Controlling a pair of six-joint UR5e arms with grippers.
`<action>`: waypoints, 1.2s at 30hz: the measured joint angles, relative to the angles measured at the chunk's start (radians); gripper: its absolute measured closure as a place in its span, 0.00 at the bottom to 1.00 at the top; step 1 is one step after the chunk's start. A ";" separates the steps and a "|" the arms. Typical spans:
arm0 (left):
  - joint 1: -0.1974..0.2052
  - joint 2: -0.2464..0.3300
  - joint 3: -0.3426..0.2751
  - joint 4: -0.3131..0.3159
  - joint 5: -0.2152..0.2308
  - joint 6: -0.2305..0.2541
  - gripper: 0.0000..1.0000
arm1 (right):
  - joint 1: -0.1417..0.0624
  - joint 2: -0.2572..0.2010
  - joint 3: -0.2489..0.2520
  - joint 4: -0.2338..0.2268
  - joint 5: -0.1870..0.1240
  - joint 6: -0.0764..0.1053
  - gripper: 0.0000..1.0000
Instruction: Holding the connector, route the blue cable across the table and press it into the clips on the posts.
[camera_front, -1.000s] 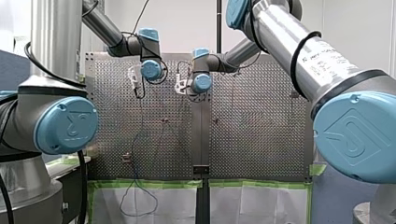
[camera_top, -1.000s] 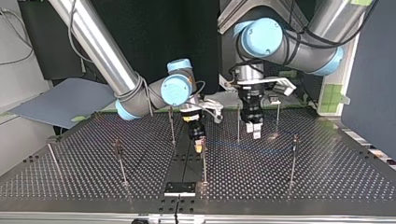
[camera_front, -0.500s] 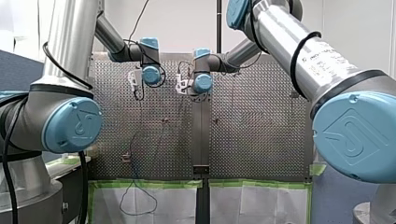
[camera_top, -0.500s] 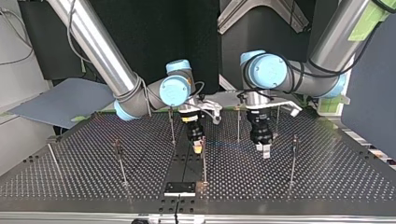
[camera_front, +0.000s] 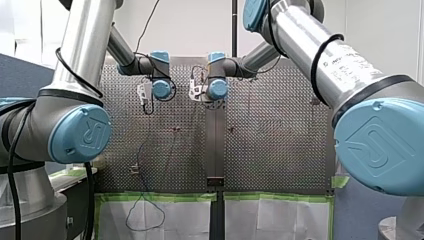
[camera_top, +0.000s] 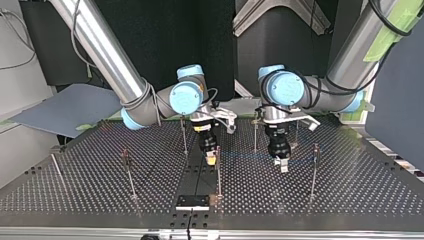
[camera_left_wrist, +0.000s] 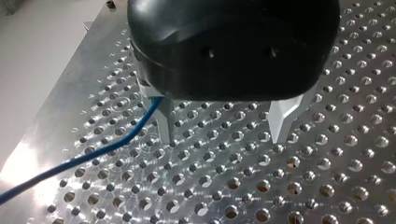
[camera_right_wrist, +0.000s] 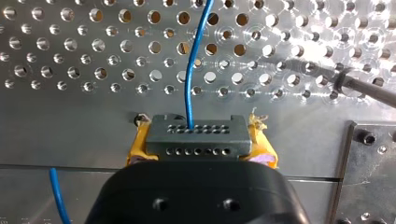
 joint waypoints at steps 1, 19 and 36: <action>-0.001 0.000 0.000 0.000 -0.001 0.000 0.09 | 0.000 0.000 0.000 0.000 0.000 0.000 1.00; -0.009 0.002 0.000 -0.018 -0.061 0.024 0.98 | 0.000 0.000 0.000 0.001 -0.001 -0.001 1.00; -0.027 0.055 -0.082 -0.069 -0.119 0.062 0.98 | 0.012 0.000 0.004 0.023 -0.002 0.000 1.00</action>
